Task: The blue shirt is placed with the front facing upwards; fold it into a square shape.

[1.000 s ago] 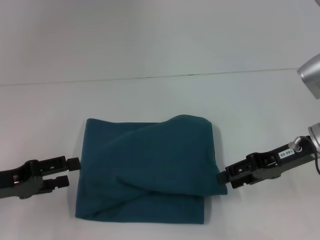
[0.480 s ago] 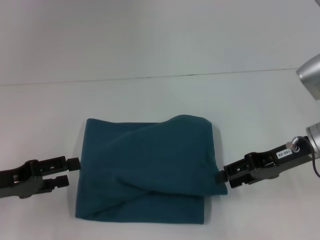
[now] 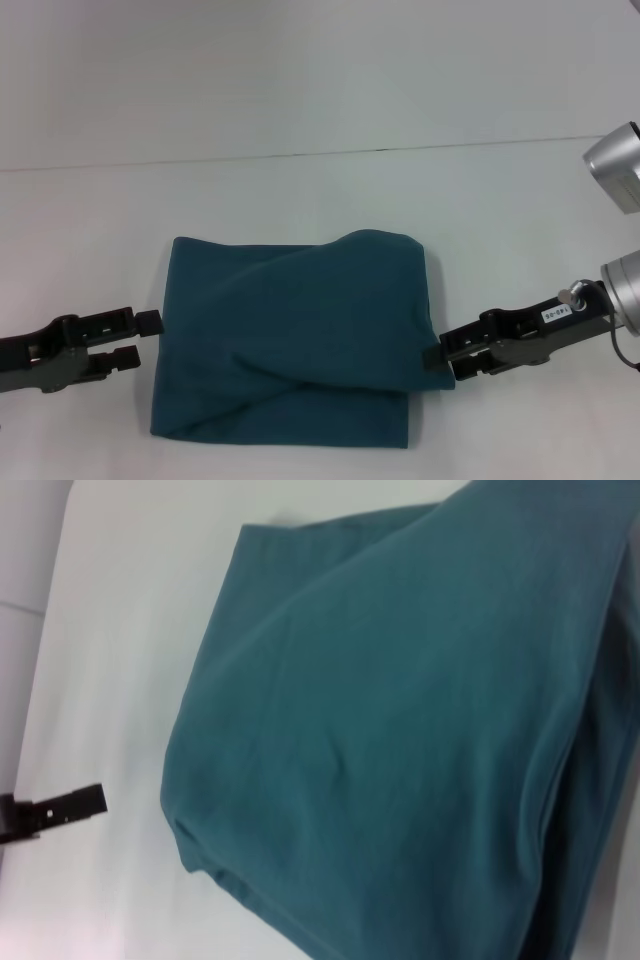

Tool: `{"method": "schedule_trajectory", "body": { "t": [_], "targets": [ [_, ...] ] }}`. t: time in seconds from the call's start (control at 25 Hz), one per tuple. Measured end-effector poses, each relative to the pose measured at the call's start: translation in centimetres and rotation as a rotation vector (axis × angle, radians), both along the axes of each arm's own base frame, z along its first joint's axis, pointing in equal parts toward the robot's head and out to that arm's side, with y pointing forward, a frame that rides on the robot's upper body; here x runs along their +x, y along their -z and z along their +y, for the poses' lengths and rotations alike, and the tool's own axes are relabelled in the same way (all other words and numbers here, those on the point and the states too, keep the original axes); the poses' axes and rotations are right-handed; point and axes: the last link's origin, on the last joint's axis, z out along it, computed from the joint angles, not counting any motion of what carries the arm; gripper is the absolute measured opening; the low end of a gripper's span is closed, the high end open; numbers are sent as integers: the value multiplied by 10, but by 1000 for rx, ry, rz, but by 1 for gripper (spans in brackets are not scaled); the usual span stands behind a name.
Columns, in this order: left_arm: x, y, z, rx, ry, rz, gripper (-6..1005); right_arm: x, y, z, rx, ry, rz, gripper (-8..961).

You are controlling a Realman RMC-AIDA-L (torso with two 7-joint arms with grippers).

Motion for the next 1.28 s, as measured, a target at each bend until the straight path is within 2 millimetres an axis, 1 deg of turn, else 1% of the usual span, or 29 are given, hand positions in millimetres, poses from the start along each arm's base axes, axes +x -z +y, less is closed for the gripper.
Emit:
{"method": "schedule_trajectory", "body": {
  "t": [0.16,0.28,0.52,0.72,1.04,1.16,1.28],
  "targets": [
    [0,1,0,0,0,-1,728,0,9,1,9,15,17,656],
    [0,1,0,3,-1,0,725,-3,14,3,19,15,25,637],
    [0,2,1,2,-2,2,719,-6,14,4,26,12,43,598],
    [0,3,0,1,-2,1,714,-8,19,3,13,-3,41,565],
    [0,3,0,-4,2,11,706,-8,21,3,16,2,33,513],
    [0,6,2,-6,33,46,703,-7,20,3,16,3,32,284],
    [0,15,6,-3,125,141,700,-7,20,3,17,5,31,168]
  ]
}}
